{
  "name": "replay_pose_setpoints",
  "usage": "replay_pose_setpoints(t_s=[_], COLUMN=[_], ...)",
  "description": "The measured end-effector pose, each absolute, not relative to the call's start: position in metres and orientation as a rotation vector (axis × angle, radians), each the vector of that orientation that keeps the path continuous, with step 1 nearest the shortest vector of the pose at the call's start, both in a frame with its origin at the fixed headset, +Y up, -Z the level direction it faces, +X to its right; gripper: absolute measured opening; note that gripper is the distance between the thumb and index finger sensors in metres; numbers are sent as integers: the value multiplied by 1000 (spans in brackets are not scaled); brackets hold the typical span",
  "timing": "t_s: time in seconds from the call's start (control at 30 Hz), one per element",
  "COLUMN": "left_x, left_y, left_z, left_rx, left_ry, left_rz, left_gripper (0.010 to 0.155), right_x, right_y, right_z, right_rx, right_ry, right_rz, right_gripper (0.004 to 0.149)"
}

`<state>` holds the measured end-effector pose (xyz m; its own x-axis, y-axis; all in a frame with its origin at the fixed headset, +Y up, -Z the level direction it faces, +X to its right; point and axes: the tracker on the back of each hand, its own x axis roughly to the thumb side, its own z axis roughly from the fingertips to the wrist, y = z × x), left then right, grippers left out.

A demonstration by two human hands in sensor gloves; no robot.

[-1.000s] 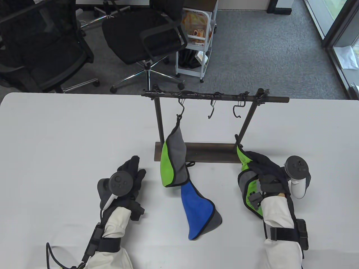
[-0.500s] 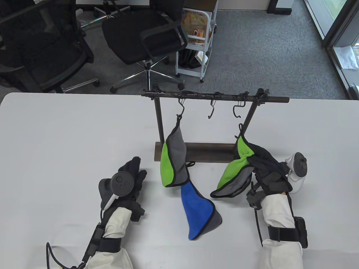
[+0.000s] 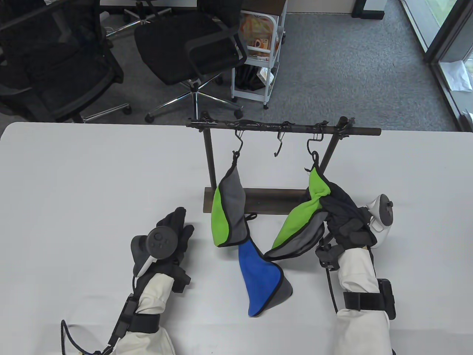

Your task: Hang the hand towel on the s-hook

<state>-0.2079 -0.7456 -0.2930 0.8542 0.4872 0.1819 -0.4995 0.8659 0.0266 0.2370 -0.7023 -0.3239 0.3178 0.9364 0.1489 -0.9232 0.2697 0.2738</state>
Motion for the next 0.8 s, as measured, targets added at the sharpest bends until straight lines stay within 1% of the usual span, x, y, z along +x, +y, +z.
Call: replay_pose_setpoints(t_s=[0.8], left_x=[-205], left_y=[-746], left_z=[-292], left_rx=[69], left_ry=[-183], left_rz=[517], left_gripper=[63], right_x=[238], right_y=[-727], right_z=[-331], right_rx=[240], right_ry=[65], right_rz=[1158], right_gripper=[44])
